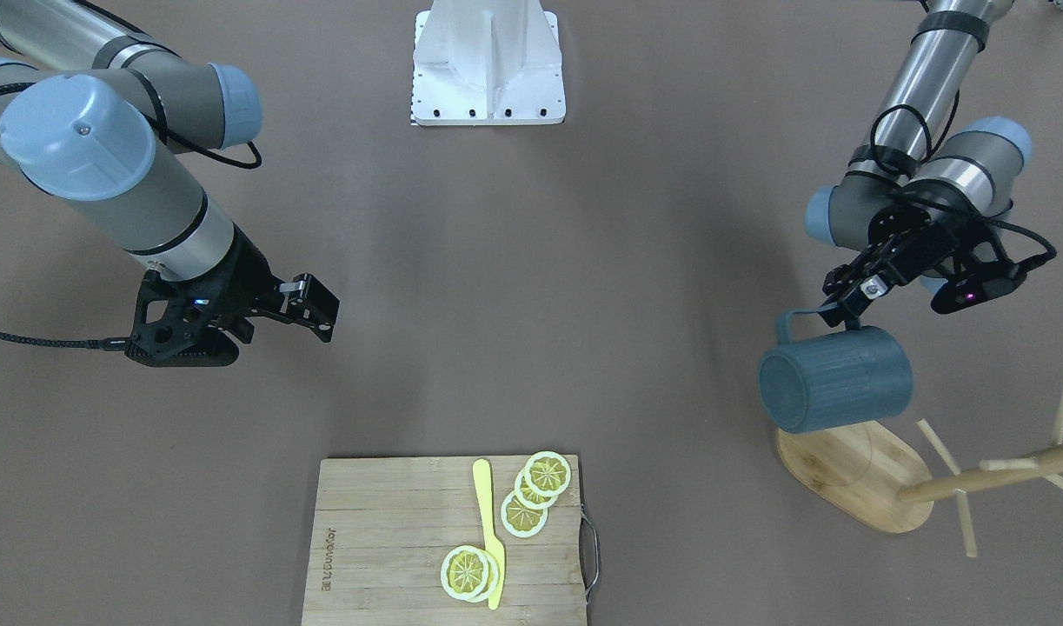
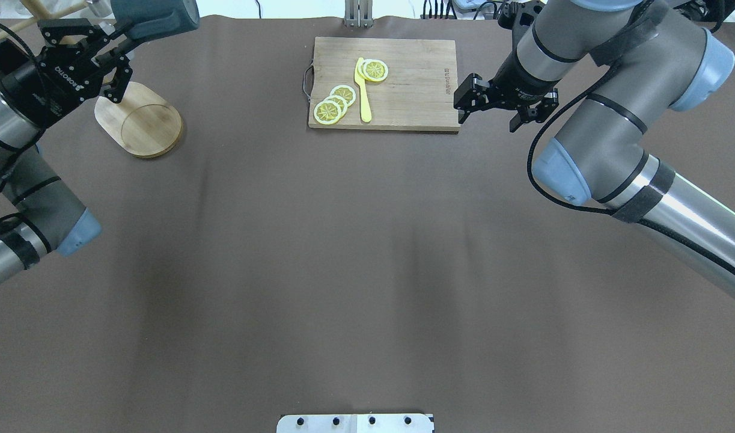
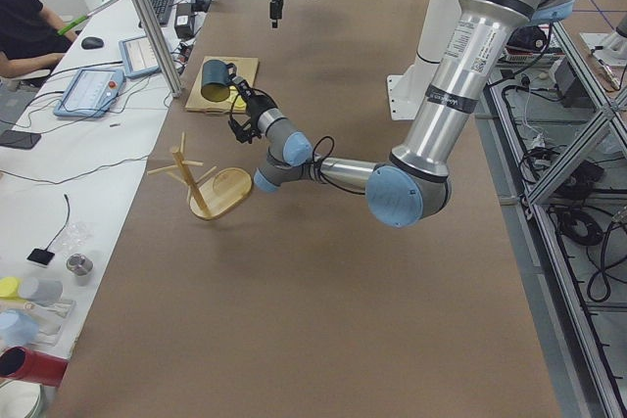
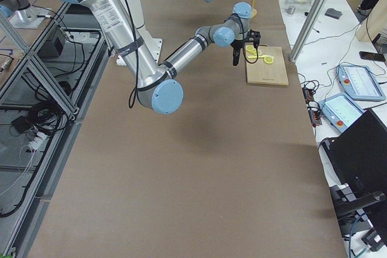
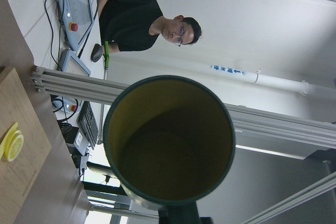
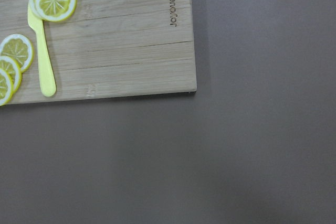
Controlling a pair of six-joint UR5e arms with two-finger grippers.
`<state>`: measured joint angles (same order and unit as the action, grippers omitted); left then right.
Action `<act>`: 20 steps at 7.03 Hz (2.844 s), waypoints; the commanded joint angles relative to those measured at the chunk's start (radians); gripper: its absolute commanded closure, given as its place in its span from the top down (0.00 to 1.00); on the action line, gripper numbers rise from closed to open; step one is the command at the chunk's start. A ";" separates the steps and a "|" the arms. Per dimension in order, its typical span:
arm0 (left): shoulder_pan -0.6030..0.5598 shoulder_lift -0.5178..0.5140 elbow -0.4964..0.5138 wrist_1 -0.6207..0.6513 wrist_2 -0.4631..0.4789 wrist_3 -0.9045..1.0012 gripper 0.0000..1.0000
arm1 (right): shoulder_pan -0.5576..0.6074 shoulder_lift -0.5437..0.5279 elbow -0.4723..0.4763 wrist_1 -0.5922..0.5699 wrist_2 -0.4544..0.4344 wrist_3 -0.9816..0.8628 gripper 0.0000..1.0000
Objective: Hang cup on storage rack
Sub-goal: 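Lift the mug with the left gripper toward the wooden rack, then lower the mug handle onto a rack peg with the left gripper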
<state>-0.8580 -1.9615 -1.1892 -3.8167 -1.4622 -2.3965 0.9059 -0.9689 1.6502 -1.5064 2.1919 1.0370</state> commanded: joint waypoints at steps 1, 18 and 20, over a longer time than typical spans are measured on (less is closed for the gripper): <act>0.054 0.033 -0.004 -0.060 0.080 -0.012 0.00 | -0.001 -0.001 0.002 0.000 -0.001 0.000 1.00; -0.115 -0.036 0.243 0.046 0.097 -0.230 0.00 | -0.044 0.004 0.016 0.000 -0.047 0.006 1.00; -0.118 -0.034 0.255 0.046 0.097 -0.277 0.00 | -0.047 0.006 0.022 0.000 -0.049 0.020 1.00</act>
<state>-0.9730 -1.9970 -0.9413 -3.7705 -1.3652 -2.6393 0.8603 -0.9632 1.6673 -1.5064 2.1435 1.0509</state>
